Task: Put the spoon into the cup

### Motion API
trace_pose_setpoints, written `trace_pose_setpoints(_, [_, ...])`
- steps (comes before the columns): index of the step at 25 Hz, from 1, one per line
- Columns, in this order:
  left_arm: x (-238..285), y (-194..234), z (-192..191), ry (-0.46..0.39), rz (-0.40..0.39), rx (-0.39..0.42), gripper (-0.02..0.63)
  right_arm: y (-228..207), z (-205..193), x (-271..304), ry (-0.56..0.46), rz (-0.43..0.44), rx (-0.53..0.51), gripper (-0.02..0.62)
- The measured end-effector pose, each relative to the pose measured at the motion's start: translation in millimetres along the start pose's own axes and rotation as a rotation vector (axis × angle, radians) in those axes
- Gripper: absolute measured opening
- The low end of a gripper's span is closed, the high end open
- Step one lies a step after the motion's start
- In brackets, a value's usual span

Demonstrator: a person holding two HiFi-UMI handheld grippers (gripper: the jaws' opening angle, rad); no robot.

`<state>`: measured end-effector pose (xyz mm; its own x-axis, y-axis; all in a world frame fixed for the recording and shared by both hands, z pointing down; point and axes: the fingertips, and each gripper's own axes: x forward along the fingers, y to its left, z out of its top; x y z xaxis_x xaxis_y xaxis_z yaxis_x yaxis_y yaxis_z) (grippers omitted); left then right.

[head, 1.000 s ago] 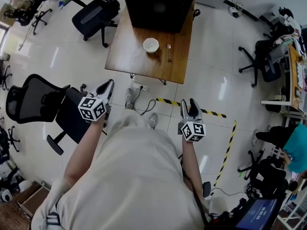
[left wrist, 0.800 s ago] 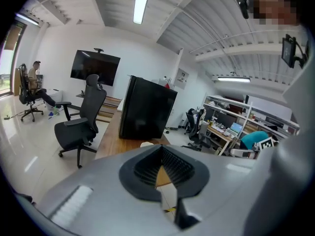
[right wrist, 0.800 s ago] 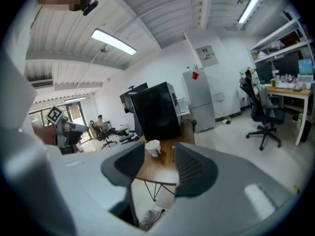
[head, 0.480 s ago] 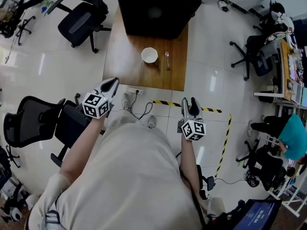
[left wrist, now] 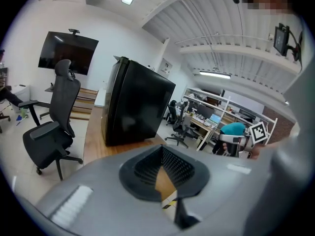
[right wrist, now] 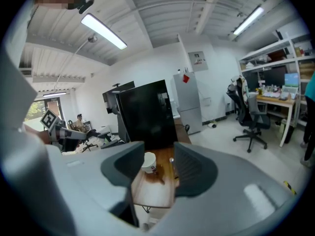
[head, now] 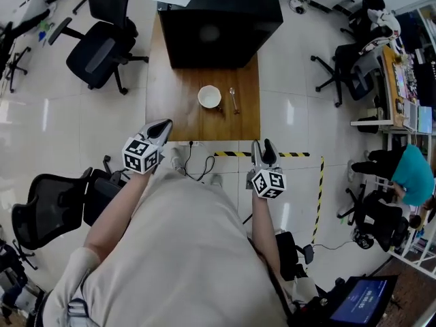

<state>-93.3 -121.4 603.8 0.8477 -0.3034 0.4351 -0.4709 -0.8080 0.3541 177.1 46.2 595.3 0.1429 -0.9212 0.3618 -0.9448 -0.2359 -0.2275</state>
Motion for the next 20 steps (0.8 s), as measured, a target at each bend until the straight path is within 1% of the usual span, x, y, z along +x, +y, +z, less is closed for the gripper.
trace_pose_setpoints(4, [12, 5, 10, 0.021, -0.066, -0.002, 0.003, 6, 5, 12, -0.012, -0.041, 0.010, 0.186])
trace_pose_setpoints(9, [16, 8, 23, 0.019, -0.130, 0.029, 0.003, 15, 1, 25, -0.005, -0.083, 0.026, 0.186])
trace_pose_setpoints(11, [16, 12, 24, 0.022, -0.138, 0.031, 0.003, 21, -1, 30, 0.007, -0.085, 0.029, 0.186])
trace_pose_setpoints(14, [11, 17, 18, 0.031, -0.136, 0.017, 0.003, 28, -5, 32, 0.037, -0.080, 0.007, 0.186])
trace_pose_setpoints(20, [5, 26, 5, 0.032, -0.125, -0.026, 0.002, 22, -8, 47, 0.077, -0.089, -0.016, 0.186])
